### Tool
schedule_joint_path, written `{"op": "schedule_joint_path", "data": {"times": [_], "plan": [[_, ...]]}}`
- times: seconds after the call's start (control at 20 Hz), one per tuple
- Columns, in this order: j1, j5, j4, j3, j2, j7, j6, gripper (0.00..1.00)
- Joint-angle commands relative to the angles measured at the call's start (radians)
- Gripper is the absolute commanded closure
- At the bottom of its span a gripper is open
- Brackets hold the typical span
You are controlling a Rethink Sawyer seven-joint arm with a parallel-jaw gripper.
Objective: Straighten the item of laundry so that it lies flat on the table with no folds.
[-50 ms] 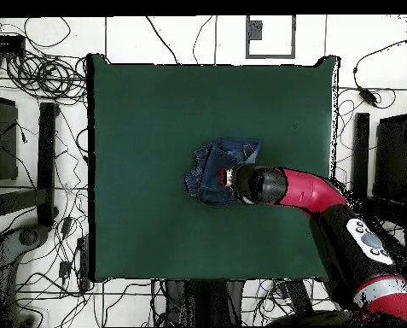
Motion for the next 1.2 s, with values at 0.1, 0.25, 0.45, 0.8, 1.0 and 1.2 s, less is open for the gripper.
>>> {"op": "schedule_joint_path", "data": {"times": [0.1, 0.25, 0.45, 0.8, 1.0, 1.2], "plan": [[0.036, -0.085, -0.046, 0.068, 0.087, -0.032, -0.107, 0.0], [0.025, -0.1, -0.043, 0.083, 0.09, -0.045, -0.149, 0.0], [0.026, -0.106, -0.039, 0.084, 0.086, -0.031, -0.166, 1.0], [0.022, -0.115, -0.036, 0.089, 0.089, -0.016, -0.198, 1.0], [0.029, -0.116, -0.033, 0.084, 0.086, -0.004, -0.211, 1.0], [0.08, -0.108, -0.032, 0.031, 0.062, 0.049, -0.181, 1.0]]}}
